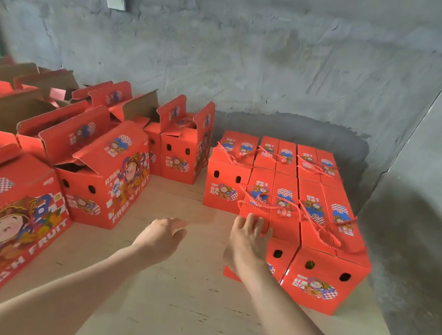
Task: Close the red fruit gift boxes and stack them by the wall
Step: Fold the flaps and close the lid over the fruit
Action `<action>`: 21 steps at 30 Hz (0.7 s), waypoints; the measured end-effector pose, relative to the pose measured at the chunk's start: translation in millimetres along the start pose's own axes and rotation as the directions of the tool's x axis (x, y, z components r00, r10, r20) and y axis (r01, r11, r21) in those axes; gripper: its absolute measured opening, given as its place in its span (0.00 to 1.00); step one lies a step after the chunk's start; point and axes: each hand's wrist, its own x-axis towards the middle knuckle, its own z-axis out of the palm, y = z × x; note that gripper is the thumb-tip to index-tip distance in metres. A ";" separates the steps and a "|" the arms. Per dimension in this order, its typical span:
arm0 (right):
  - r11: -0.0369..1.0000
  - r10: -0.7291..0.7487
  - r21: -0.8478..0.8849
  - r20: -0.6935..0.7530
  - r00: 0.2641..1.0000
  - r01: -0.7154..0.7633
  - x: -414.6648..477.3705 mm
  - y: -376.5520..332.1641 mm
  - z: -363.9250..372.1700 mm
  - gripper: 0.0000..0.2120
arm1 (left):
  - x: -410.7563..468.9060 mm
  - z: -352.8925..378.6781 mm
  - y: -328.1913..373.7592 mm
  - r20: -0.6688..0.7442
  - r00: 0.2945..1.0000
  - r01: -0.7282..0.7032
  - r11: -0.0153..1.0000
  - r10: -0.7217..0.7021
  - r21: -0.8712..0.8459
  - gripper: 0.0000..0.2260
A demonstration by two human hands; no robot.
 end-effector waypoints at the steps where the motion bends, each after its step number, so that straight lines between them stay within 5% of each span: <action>1: 1.000 0.013 0.009 -0.036 0.999 -0.013 2.2 -6.5 -8.2 0.30 | -4.3 -7.2 -10.4 0.000 1.000 0.005 1.000 -0.005 0.017 0.13; 5: 0.939 -0.236 0.204 -0.207 0.949 0.278 1.2 -61.1 -17.7 0.18 | -16.5 -33.5 -57.0 0.006 1.000 -0.008 0.997 0.008 0.073 0.09; 11: 0.825 -0.368 0.467 0.015 0.930 0.319 0.5 -162.8 -0.1 0.22 | -7.9 -60.1 -136.0 0.006 1.000 0.022 0.981 -0.024 0.192 0.14; 14: 0.823 -0.331 0.503 0.048 0.942 0.263 28.5 -194.4 -1.2 0.25 | 17.4 -72.1 -163.6 0.049 0.997 0.028 0.915 -0.052 0.402 0.27; 21: 0.860 -0.129 0.501 0.023 0.991 0.100 131.2 -228.3 -7.3 0.26 | 132.3 -102.3 -182.5 0.097 0.981 -0.192 0.758 0.170 0.623 0.26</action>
